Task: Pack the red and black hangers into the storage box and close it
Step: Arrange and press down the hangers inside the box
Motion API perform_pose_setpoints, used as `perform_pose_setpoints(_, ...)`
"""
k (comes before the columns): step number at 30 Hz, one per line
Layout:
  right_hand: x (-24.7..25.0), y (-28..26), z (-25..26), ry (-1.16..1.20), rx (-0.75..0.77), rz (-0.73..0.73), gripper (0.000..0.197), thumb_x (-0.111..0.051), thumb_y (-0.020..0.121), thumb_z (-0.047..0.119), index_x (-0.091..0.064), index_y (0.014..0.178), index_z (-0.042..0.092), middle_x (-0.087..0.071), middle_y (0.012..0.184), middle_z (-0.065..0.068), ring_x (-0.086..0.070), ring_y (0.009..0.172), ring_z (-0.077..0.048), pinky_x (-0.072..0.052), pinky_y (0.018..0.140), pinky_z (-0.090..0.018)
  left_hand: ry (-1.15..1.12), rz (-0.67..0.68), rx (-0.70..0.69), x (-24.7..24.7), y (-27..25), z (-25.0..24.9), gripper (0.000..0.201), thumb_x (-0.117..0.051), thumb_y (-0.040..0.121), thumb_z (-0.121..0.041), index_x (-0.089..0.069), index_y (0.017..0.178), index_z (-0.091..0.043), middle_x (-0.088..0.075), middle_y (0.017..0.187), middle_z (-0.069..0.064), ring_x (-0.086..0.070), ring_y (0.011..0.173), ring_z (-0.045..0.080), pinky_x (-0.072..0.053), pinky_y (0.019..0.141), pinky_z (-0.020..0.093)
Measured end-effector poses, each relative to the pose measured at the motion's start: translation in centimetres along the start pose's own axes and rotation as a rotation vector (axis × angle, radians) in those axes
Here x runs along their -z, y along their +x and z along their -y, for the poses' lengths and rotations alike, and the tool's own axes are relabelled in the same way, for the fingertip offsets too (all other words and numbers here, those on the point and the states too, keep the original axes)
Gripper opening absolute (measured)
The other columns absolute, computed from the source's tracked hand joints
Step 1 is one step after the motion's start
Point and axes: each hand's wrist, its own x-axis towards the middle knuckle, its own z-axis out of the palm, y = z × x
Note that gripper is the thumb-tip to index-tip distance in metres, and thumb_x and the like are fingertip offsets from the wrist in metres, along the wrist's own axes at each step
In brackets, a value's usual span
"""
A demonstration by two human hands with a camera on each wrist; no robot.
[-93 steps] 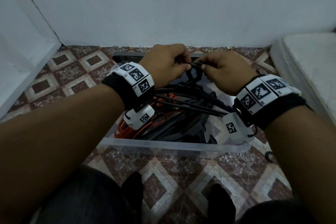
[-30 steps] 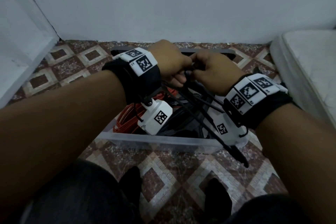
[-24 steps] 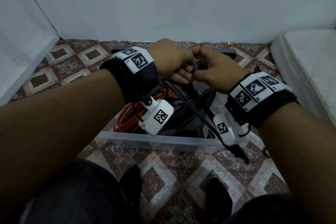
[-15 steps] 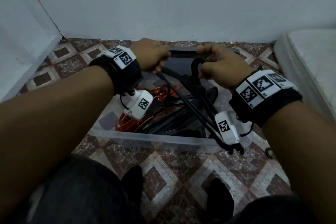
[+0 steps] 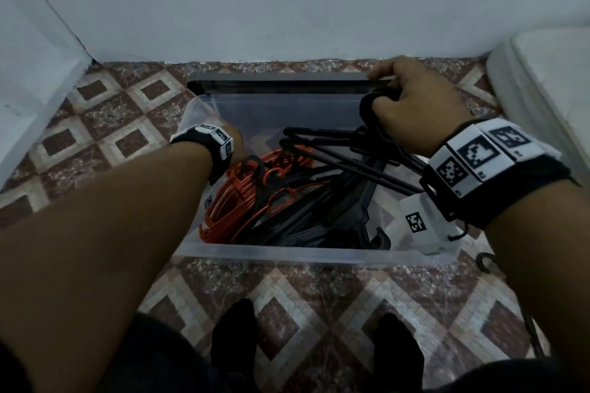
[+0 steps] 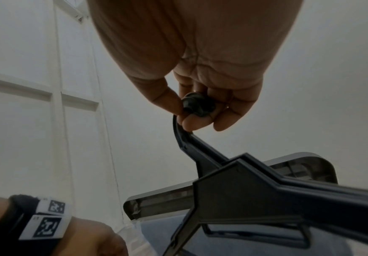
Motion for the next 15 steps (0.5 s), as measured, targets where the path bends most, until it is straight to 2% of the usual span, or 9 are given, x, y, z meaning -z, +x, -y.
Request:
perform_pose_setpoints(2,-0.1,0.3,-0.3,0.0,-0.008,-0.025,0.029,-0.056,0.088,0.025,-0.058,0.116,0.031,-0.063,0.086,0.007,-0.057,0.068,-0.002,-0.04,0.052,-0.018,-0.02,0.025,0.002,-1.1,1.1,-0.6,0.062,-0.06,0.086,-0.048,-0.05,0.137,-0.015,-0.056,0.135,0.015,-0.058,0.115,0.035,-0.049,0.099,0.044)
perform_pose_setpoints(4,-0.3,0.6,-0.6,0.0,-0.008,-0.048,0.026,-0.056,0.087,0.027,-0.058,0.112,0.032,-0.062,0.082,0.008,-0.058,0.066,-0.005,-0.043,0.054,-0.02,-0.058,0.054,-0.016,-2.2,1.7,-1.6,0.059,-0.055,0.087,-0.049,-0.049,0.137,-0.018,-0.057,0.134,0.015,-0.059,0.111,0.035,-0.05,0.096,0.041)
perform_pose_setpoints(5,-0.4,0.8,-0.7,0.004,-0.012,-0.064,0.024,-0.056,0.087,0.028,-0.058,0.11,0.032,-0.062,0.08,0.009,-0.059,0.064,-0.007,-0.044,0.054,-0.022,-0.075,0.072,-0.042,-2.6,1.9,-2.0,0.051,-0.054,0.088,-0.045,-0.054,0.132,-0.018,-0.06,0.129,0.014,-0.061,0.107,0.034,-0.051,0.092,0.039)
perform_pose_setpoints(7,-0.4,1.1,-0.6,0.021,-0.028,-0.099,0.021,-0.055,0.086,0.029,-0.058,0.107,0.032,-0.061,0.077,0.01,-0.059,0.062,-0.009,-0.045,0.056,-0.025,-0.138,0.082,-0.093,-2.6,1.8,-2.6,0.032,-0.054,0.09,-0.039,-0.067,0.109,-0.017,-0.069,0.104,0.008,-0.064,0.092,0.029,-0.052,0.081,0.034)
perform_pose_setpoints(9,-0.5,1.2,-0.5,0.029,-0.037,-0.128,0.021,-0.055,0.085,0.028,-0.059,0.106,0.031,-0.062,0.078,0.009,-0.059,0.063,-0.009,-0.045,0.057,-0.025,-0.256,0.096,-0.12,-2.1,1.8,-2.6,0.029,-0.054,0.091,-0.04,-0.071,0.085,-0.017,-0.07,0.076,0.001,-0.065,0.076,0.025,-0.052,0.072,0.031)
perform_pose_setpoints(10,-0.5,1.2,-0.5,0.03,-0.039,-0.132,0.021,-0.055,0.085,0.028,-0.059,0.105,0.031,-0.062,0.078,0.009,-0.059,0.062,-0.008,-0.044,0.056,-0.024,-0.32,0.121,-0.117,-2.0,1.7,-2.6,0.03,-0.055,0.09,-0.039,-0.072,0.079,-0.017,-0.071,0.07,0.0,-0.066,0.072,0.023,-0.053,0.071,0.033)
perform_pose_setpoints(13,-0.6,0.9,-0.2,0.026,-0.032,-0.131,0.02,-0.055,0.085,0.027,-0.058,0.104,0.031,-0.061,0.075,0.009,-0.058,0.062,-0.007,-0.043,0.053,-0.022,-0.369,0.192,-0.108,-2.6,1.4,-2.5,0.021,-0.063,0.087,-0.029,-0.077,0.081,-0.015,-0.074,0.072,0.002,-0.067,0.071,0.02,-0.057,0.074,0.034)
perform_pose_setpoints(15,-0.4,0.7,-0.3,0.015,-0.03,-0.135,0.022,-0.055,0.085,0.028,-0.06,0.106,0.031,-0.061,0.076,0.009,-0.058,0.064,-0.006,-0.043,0.054,-0.021,-0.338,0.279,-0.114,-3.3,1.2,-2.6,0.018,-0.066,0.082,-0.024,-0.079,0.077,-0.013,-0.075,0.072,0.005,-0.063,0.063,0.019,-0.056,0.06,0.028)
